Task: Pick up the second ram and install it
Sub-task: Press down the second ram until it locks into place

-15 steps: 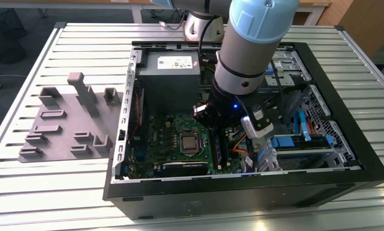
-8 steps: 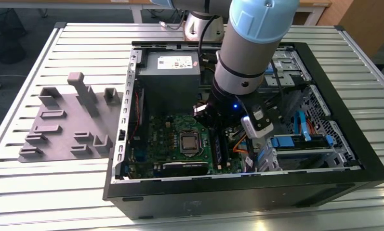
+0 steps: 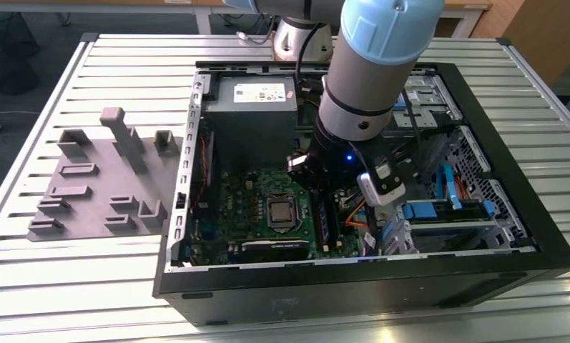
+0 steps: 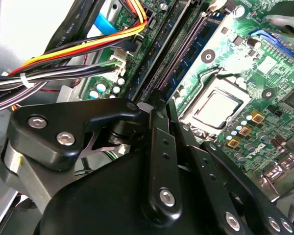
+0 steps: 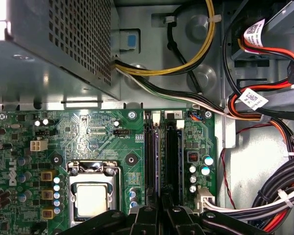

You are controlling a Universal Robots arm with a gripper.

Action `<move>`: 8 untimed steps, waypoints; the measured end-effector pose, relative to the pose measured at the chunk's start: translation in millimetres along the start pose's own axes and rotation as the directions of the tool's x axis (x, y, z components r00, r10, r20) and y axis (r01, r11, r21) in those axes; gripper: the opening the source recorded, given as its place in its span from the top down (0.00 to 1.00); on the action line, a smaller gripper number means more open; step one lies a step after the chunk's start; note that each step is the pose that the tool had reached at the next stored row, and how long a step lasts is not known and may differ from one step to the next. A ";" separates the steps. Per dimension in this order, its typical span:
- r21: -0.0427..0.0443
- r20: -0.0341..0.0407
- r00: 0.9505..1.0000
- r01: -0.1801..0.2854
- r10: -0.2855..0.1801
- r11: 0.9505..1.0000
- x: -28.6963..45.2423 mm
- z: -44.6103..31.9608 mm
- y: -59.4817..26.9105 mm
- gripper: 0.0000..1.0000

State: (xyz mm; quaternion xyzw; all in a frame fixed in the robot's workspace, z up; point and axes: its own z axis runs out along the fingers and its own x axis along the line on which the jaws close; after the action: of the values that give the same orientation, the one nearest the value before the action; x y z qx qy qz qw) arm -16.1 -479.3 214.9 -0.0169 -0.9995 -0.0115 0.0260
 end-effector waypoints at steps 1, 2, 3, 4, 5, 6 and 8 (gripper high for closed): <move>0.000 0.000 1.000 0.000 0.000 1.000 0.0 0.1 0.0 0.86; 0.000 0.000 1.000 0.001 -0.001 1.000 0.0 0.3 -0.1 0.86; 0.000 0.000 1.000 0.001 -0.001 1.000 0.2 0.3 -0.1 0.86; 0.000 0.000 1.000 0.002 -0.002 1.000 0.3 0.4 -0.1 0.86; 0.000 0.000 1.000 0.002 -0.002 1.000 0.5 0.4 -0.1 0.86; 0.000 0.000 1.000 0.003 -0.003 1.000 0.5 0.5 -0.1 0.86; 0.002 0.000 1.000 0.004 -0.004 1.000 0.6 0.7 -0.2 0.86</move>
State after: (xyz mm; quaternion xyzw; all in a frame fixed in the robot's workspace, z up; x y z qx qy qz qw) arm -16.7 -479.4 214.3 -0.0150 -0.9995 -0.0108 0.0260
